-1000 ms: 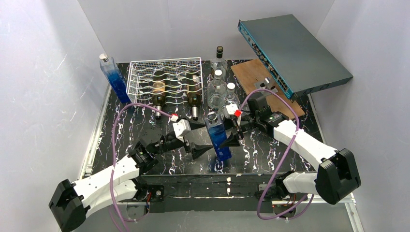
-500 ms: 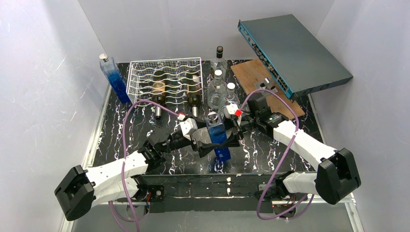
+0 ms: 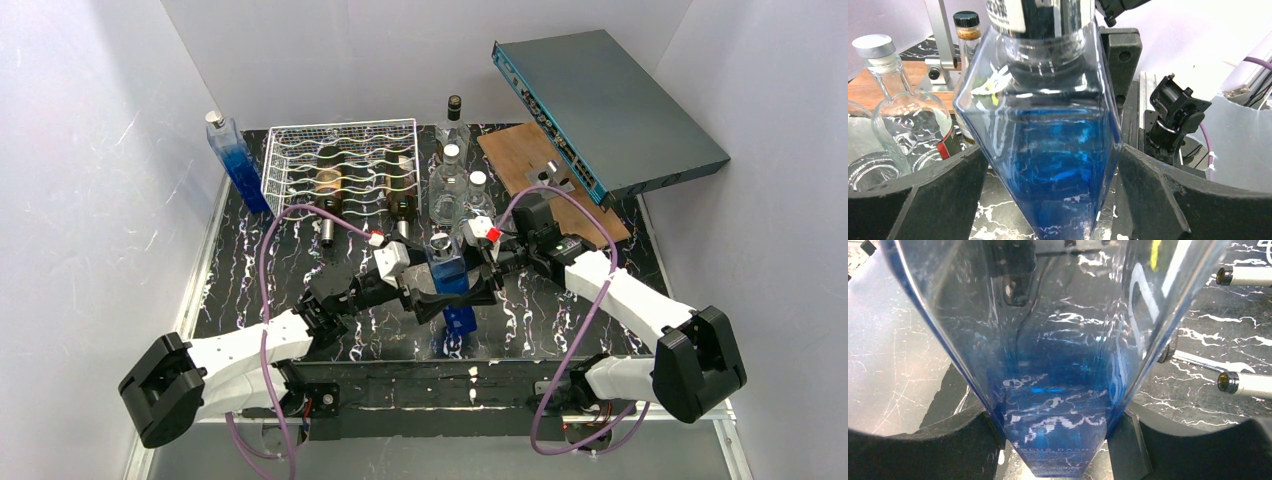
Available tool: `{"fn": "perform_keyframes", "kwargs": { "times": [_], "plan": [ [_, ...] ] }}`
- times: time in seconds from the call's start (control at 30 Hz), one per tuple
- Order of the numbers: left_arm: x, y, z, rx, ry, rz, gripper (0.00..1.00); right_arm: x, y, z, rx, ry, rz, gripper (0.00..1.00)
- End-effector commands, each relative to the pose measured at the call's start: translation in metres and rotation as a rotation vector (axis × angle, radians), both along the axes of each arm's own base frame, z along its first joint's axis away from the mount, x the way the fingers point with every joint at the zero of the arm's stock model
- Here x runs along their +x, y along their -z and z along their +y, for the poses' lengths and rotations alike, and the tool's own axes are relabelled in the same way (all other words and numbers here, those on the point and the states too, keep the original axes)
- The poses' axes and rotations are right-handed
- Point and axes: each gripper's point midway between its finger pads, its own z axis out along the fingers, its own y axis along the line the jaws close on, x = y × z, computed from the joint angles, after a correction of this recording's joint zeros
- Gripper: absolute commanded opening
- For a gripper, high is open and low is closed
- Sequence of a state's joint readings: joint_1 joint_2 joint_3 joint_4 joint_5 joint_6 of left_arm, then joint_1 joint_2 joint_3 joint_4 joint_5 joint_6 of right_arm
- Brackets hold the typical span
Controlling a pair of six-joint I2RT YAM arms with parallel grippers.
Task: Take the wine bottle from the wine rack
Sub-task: Place the wine bottle at the center of the board.
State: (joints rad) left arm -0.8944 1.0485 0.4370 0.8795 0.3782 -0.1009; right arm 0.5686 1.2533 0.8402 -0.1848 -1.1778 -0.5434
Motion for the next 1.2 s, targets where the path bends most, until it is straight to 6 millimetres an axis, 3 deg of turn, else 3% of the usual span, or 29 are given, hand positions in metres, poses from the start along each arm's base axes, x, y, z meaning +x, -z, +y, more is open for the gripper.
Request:
{"fn": "perform_keyframes", "kwargs": {
  "times": [0.0, 0.4, 0.57, 0.67, 0.7, 0.77, 0.8, 1.0, 1.1, 1.17],
  "plan": [
    [0.003, -0.028, -0.004, -0.078, -0.008, -0.042, 0.97, -0.007, -0.034, 0.002, 0.122, -0.076, -0.077, 0.01],
    [0.005, -0.029, -0.011, -0.094, 0.005, -0.028, 0.95, -0.008, -0.034, 0.002, 0.124, -0.078, -0.073, 0.01],
    [0.004, -0.028, -0.014, -0.095, 0.018, -0.018, 0.89, -0.008, -0.035, 0.002, 0.125, -0.078, -0.074, 0.01],
    [0.001, -0.029, -0.016, -0.095, 0.036, -0.012, 0.76, -0.008, -0.034, 0.002, 0.124, -0.078, -0.073, 0.01],
    [-0.001, -0.029, -0.017, -0.094, 0.05, -0.014, 0.62, -0.008, -0.034, 0.002, 0.123, -0.078, -0.072, 0.01],
    [-0.004, -0.03, -0.019, -0.094, 0.071, -0.007, 0.13, -0.007, -0.032, 0.002, 0.12, -0.075, -0.069, 0.01],
    [-0.005, -0.03, -0.019, -0.094, 0.077, -0.004, 0.02, -0.008, -0.031, 0.002, 0.119, -0.074, -0.068, 0.01],
    [-0.007, -0.036, -0.015, -0.114, 0.072, -0.002, 0.0, -0.006, -0.026, 0.002, 0.108, -0.057, -0.061, 0.03],
    [-0.008, -0.042, -0.012, -0.125, 0.065, 0.001, 0.0, -0.005, -0.023, 0.002, 0.103, -0.049, -0.057, 0.16],
    [-0.009, -0.044, -0.011, -0.123, 0.064, 0.007, 0.0, -0.005, -0.022, 0.002, 0.098, -0.044, -0.053, 0.35]
  ]
}}
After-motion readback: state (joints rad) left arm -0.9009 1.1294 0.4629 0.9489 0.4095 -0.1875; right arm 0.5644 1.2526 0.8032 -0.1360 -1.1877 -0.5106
